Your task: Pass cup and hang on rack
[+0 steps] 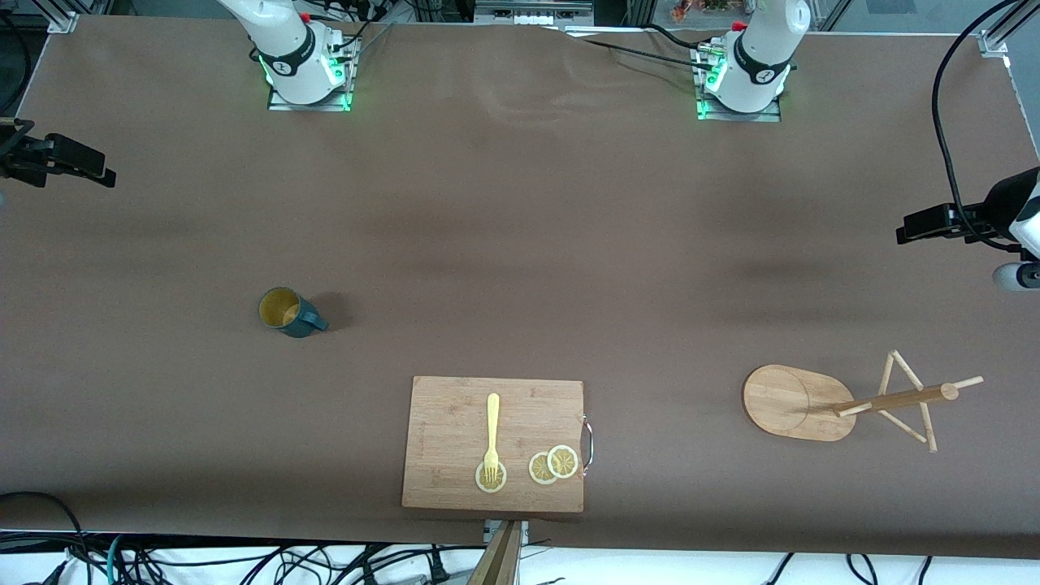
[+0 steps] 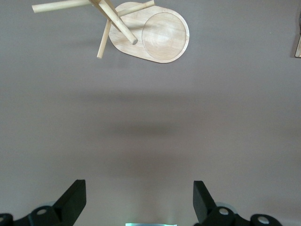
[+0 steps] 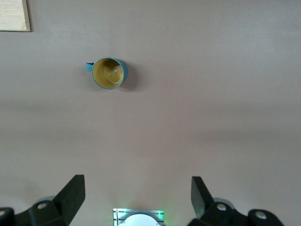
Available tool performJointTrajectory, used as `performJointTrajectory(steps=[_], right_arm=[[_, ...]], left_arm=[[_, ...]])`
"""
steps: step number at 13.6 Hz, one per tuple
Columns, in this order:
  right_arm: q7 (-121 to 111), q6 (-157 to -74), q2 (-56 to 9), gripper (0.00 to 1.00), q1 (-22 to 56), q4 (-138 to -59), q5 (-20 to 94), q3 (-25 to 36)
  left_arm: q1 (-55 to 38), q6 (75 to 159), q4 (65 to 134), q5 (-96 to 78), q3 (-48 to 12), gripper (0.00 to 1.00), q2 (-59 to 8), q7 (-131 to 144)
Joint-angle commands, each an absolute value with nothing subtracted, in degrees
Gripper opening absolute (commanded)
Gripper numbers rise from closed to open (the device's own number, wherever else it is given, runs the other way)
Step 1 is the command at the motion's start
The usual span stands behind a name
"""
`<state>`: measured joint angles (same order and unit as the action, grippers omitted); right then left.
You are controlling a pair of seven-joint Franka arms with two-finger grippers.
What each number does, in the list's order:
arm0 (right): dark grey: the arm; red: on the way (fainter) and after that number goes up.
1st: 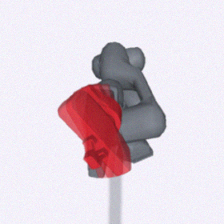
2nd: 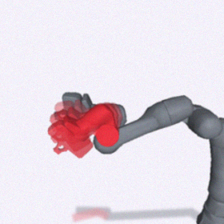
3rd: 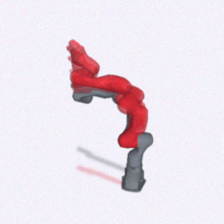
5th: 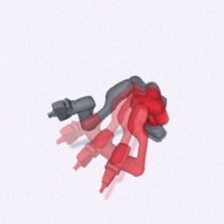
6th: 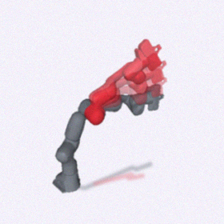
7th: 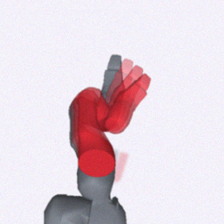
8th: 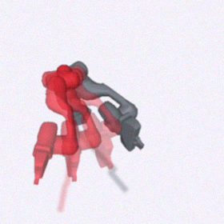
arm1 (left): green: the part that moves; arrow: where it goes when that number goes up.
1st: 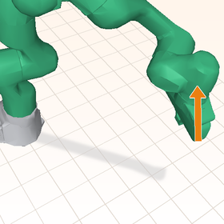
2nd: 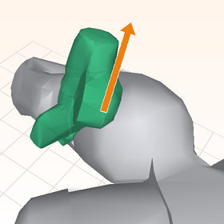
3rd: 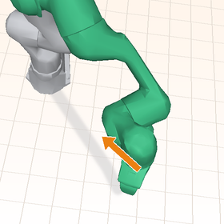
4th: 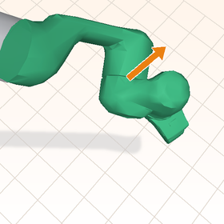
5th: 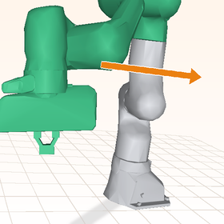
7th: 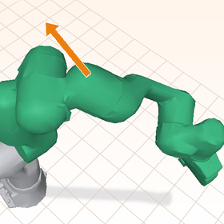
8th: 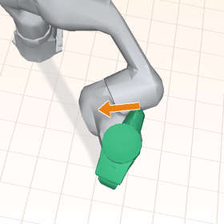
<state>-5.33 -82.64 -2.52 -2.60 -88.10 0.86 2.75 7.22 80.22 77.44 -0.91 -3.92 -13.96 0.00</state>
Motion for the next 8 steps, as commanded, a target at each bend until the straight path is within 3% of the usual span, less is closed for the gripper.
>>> performJointTrajectory(steps=[1,8], right_arm=[[-5.02,-83.32,-1.85,1.0,-2.2,-88.24,-1.31,2.37],[-5.36,-82.79,-2.11,1.0,-2.29,-88.24,-1.41,2.37]], left_arm=[[6.59,79.54,75.5,-0.09,-4.13,1.0,-14.85,0.53],[6.33,79.54,75.41,0.0,-4.22,1.0,-14.85,0.62]])
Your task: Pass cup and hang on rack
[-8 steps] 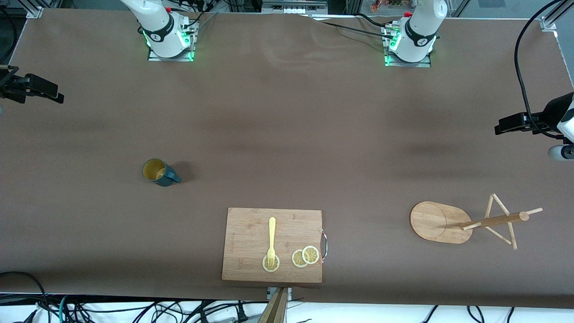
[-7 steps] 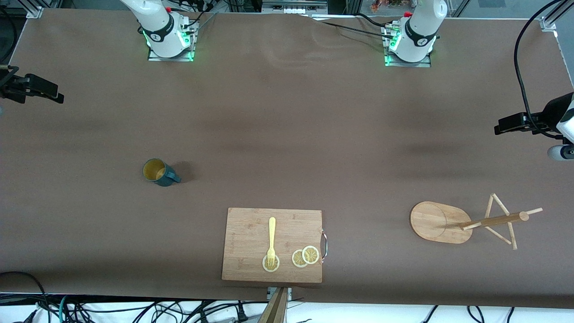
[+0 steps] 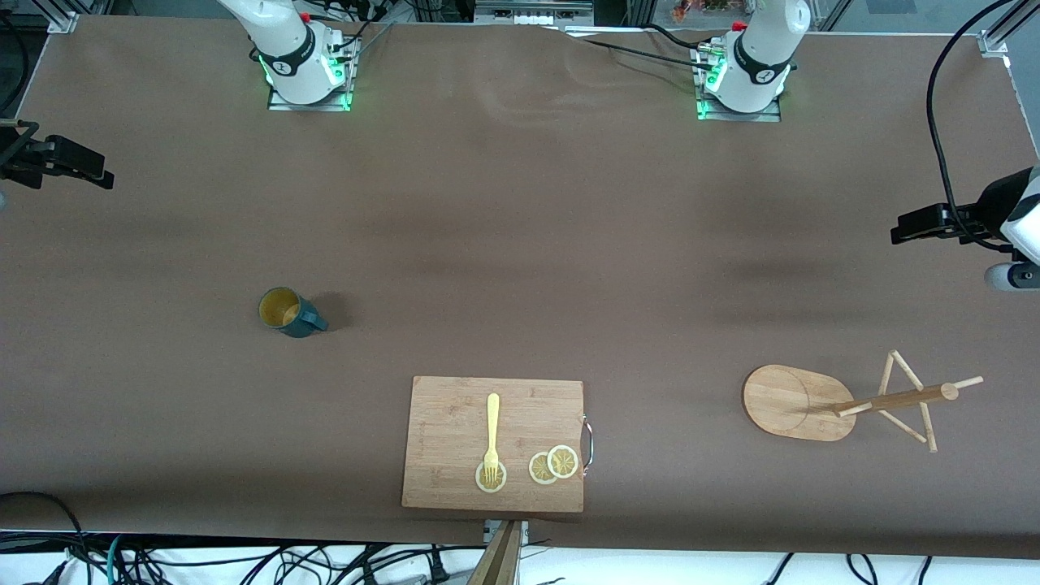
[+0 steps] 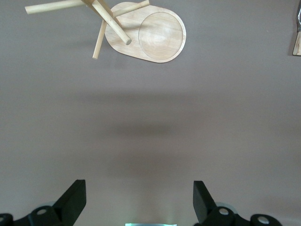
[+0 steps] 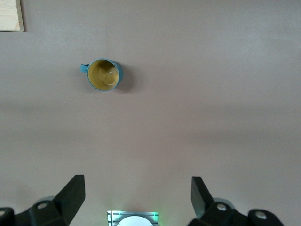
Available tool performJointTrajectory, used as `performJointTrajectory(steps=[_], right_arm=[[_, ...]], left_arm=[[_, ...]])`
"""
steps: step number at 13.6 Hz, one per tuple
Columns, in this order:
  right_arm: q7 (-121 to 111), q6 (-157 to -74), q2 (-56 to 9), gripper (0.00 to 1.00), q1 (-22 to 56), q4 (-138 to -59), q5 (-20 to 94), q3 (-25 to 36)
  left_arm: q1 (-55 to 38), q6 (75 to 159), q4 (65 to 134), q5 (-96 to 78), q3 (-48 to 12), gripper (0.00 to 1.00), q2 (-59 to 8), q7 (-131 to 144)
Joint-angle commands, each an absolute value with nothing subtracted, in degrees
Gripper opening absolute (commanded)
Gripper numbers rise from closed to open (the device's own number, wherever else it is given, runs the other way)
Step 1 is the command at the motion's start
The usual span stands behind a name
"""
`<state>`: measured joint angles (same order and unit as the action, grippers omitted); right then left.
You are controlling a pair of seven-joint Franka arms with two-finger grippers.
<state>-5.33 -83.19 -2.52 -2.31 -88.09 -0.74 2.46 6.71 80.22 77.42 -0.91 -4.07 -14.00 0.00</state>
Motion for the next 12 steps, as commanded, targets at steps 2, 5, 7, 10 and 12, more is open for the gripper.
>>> performJointTrajectory(steps=[2,5,7,10,12], right_arm=[[-5.36,-82.71,-2.02,1.0,-2.29,-88.24,-1.41,2.37],[-5.1,-82.71,-2.11,1.0,-2.29,-88.24,-1.49,2.46],[-5.54,-82.36,-2.29,1.0,-2.2,-88.59,-1.49,2.37],[-5.36,-80.34,-5.7,1.0,-0.88,-88.33,-2.37,2.29],[-5.45,-79.02,-6.59,1.0,-0.44,-88.42,-2.2,2.29]], left_arm=[[6.33,79.37,75.5,0.0,-4.22,1.0,-14.77,0.62],[6.33,79.37,75.41,0.09,-4.22,1.0,-14.85,0.62],[6.33,79.37,75.41,0.44,-4.31,1.0,-14.77,0.62],[5.63,79.28,75.41,1.67,-4.39,1.0,-14.77,0.62],[5.54,79.28,75.41,1.67,-4.39,1.0,-14.77,0.62]])
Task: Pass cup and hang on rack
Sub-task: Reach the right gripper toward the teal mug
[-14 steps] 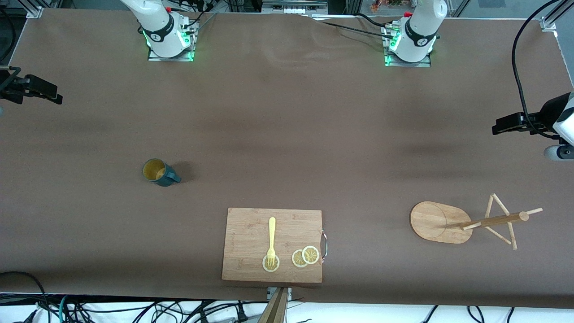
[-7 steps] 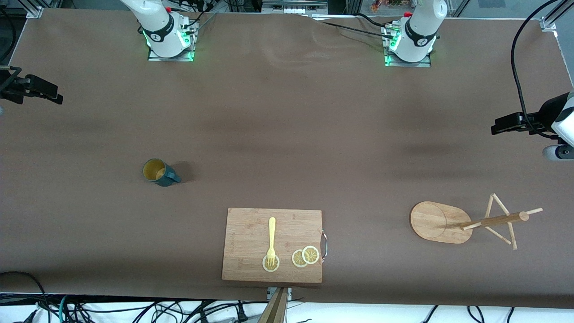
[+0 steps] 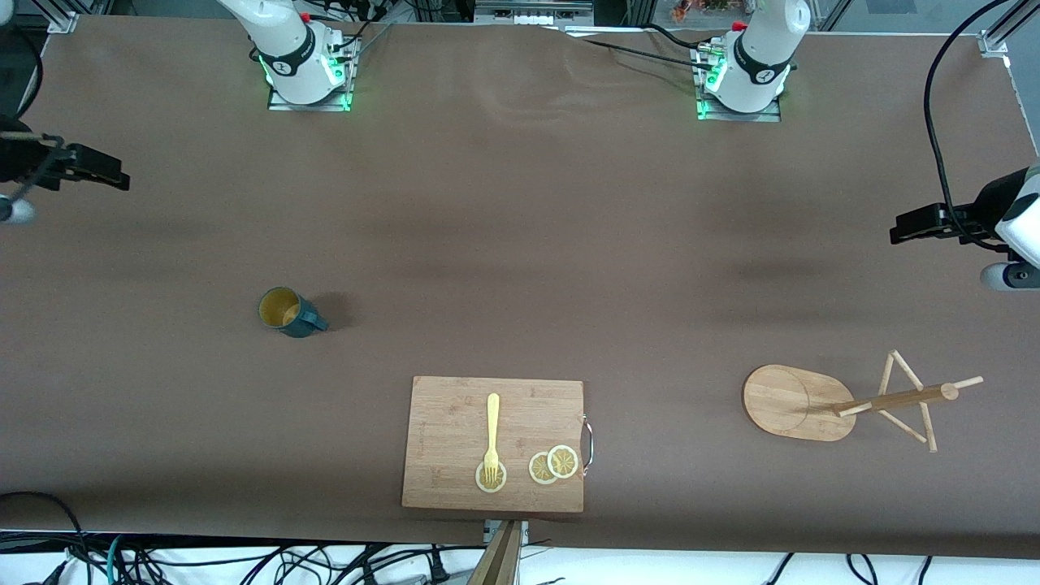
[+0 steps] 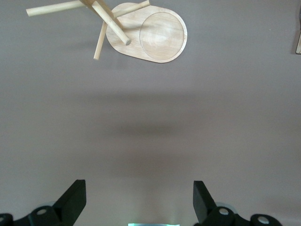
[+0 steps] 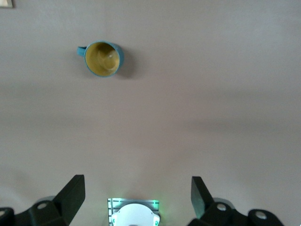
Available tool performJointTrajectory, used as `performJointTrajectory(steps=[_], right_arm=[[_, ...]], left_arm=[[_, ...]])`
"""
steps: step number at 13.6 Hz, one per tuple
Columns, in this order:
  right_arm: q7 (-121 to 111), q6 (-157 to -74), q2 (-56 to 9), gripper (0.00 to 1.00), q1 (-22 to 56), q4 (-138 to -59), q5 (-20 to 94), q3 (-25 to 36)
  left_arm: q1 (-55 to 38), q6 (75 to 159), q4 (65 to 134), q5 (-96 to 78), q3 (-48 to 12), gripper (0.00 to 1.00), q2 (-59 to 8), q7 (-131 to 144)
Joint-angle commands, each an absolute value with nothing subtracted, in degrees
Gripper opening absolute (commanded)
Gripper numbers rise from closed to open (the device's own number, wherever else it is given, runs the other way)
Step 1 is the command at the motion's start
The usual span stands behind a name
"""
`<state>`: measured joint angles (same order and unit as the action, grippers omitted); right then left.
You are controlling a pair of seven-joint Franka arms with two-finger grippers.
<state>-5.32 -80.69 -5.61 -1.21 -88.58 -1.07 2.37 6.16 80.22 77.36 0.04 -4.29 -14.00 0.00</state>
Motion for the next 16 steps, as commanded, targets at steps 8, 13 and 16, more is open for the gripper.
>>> performJointTrajectory(steps=[8,13,16], right_arm=[[-5.44,-96.46,-16.6,1.0,1.49,-82.79,0.62,2.29],[-6.32,-100.99,-19.5,1.0,2.2,-83.93,1.14,2.2],[-7.29,-103.18,-20.65,1.0,3.95,-84.29,2.55,2.29]], left_arm=[[5.63,79.28,75.41,1.67,-4.39,1.0,-14.77,0.62],[5.63,79.28,75.41,1.67,-4.31,1.0,-14.77,0.62],[5.63,79.28,75.41,1.67,-4.31,1.0,-14.77,0.62]])
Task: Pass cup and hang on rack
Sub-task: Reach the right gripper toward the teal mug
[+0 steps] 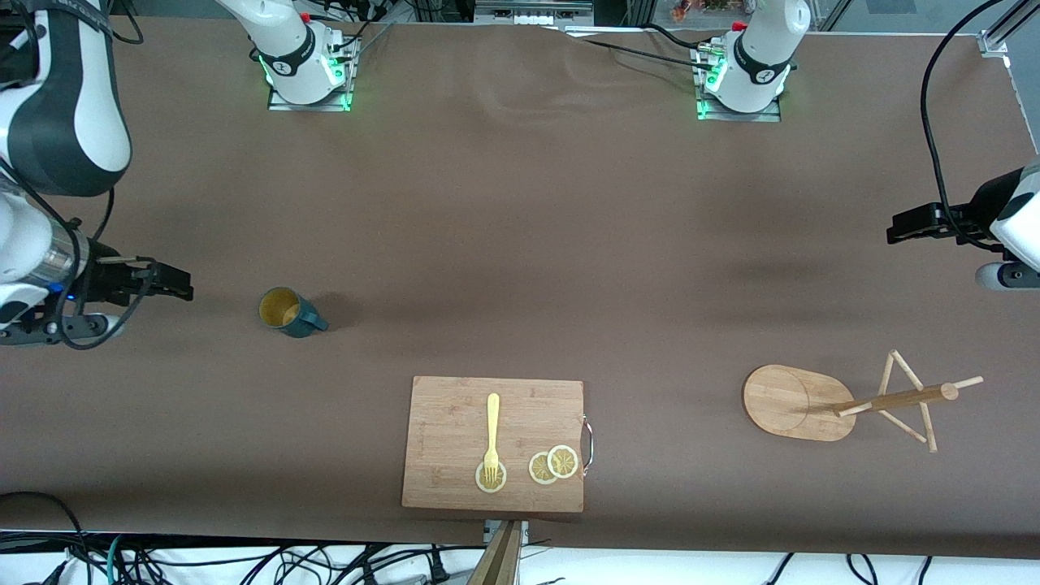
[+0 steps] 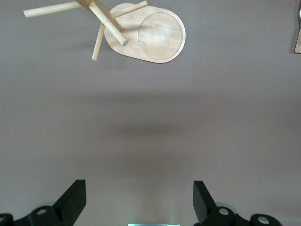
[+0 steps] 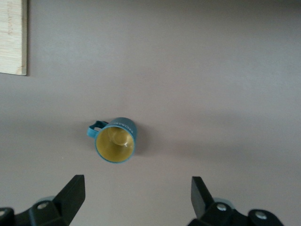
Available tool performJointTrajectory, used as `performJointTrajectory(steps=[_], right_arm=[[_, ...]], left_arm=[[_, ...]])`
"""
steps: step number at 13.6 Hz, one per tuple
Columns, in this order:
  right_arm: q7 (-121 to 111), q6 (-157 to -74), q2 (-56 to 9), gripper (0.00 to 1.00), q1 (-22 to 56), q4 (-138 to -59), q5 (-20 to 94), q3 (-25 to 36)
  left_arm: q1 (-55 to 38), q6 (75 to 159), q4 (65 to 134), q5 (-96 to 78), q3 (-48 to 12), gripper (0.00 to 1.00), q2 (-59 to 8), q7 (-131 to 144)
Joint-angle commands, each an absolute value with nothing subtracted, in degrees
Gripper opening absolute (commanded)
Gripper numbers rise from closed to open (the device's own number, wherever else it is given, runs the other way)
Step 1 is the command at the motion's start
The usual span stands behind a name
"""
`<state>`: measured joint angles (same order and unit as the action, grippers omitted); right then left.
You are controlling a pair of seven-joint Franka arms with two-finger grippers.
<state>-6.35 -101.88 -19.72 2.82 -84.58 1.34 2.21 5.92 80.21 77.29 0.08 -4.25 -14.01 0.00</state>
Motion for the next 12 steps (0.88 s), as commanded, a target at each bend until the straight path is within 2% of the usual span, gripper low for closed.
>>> performJointTrajectory(steps=[1,4,9,12], right_arm=[[-7.29,-103.18,-20.74,1.0,3.96,-84.64,2.55,2.29],[-7.38,-106.85,-19.52,1.0,3.87,-91.9,2.64,2.29],[-7.38,-125.02,-15.3,1.0,3.96,-109.82,2.46,2.63],[-7.3,-134.01,-16.95,1.0,3.69,-115.91,2.46,3.08]], left_arm=[[5.63,79.36,75.41,1.67,-4.31,1.0,-14.77,0.62],[5.63,79.28,75.41,1.67,-4.31,1.0,-14.77,0.62],[5.63,79.28,75.41,1.67,-4.31,1.0,-14.77,0.61],[5.63,79.36,75.41,1.67,-4.31,1.0,-14.77,0.61]])
